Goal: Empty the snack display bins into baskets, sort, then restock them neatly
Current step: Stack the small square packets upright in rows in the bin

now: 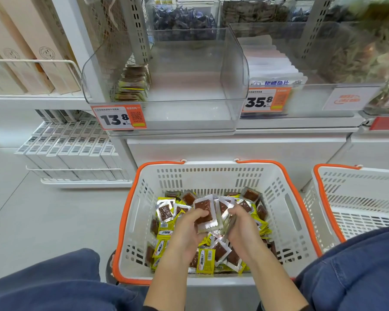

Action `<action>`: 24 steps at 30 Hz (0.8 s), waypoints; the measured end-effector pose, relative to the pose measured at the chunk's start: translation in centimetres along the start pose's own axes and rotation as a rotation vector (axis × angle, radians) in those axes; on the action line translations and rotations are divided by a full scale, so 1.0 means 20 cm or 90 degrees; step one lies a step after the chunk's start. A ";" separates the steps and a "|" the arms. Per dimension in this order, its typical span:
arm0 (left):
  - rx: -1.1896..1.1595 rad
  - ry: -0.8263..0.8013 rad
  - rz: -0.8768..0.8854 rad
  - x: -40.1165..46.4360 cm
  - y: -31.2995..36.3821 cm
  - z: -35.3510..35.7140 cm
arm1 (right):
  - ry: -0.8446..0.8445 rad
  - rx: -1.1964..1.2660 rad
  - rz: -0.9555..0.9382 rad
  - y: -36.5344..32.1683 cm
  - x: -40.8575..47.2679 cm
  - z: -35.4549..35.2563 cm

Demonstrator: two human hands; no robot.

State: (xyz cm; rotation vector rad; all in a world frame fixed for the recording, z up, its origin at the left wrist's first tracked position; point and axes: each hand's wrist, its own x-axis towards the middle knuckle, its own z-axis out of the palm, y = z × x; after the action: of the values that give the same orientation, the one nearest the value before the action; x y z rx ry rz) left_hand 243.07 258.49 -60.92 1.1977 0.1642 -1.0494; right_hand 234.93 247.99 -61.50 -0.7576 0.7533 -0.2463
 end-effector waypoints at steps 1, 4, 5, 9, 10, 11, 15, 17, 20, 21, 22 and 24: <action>-0.011 -0.014 0.015 -0.01 0.01 -0.01 | 0.002 -0.021 -0.002 0.00 0.00 0.00; 0.004 -0.076 0.038 -0.02 0.03 -0.02 | -0.023 -0.133 -0.026 -0.01 -0.02 0.02; 0.011 -0.087 0.040 -0.02 0.04 -0.03 | -0.033 -0.165 -0.033 -0.01 -0.02 0.03; -0.015 -0.088 0.042 -0.03 0.04 -0.03 | -0.019 -0.115 -0.009 -0.02 -0.03 0.04; -0.037 -0.081 0.036 -0.03 0.04 -0.04 | 0.002 -0.083 0.009 -0.03 -0.03 0.04; -0.052 -0.071 0.028 -0.03 0.04 -0.04 | 0.020 -0.066 0.022 -0.03 -0.03 0.04; -0.056 -0.078 -0.005 -0.03 0.04 -0.06 | 0.055 -0.106 -0.009 0.00 -0.01 0.04; -0.036 -0.097 -0.026 -0.03 0.03 -0.06 | 0.047 -0.115 -0.037 -0.01 -0.02 0.05; -0.018 -0.117 -0.053 -0.02 0.01 -0.05 | 0.053 -0.094 -0.065 -0.02 -0.02 0.04; -0.019 -0.118 -0.054 -0.02 0.01 -0.04 | 0.073 -0.078 -0.053 -0.02 -0.03 0.05; -0.013 -0.116 -0.052 -0.02 0.01 -0.04 | 0.092 -0.052 -0.047 -0.01 -0.02 0.05; 0.020 -0.093 -0.052 -0.02 0.02 -0.05 | 0.131 -0.026 -0.052 -0.02 -0.02 0.04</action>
State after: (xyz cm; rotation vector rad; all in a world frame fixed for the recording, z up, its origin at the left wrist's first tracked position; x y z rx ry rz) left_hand 243.59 259.52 -60.74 1.1454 0.0838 -1.2103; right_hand 235.25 248.39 -60.60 -0.8104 0.9248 -0.3873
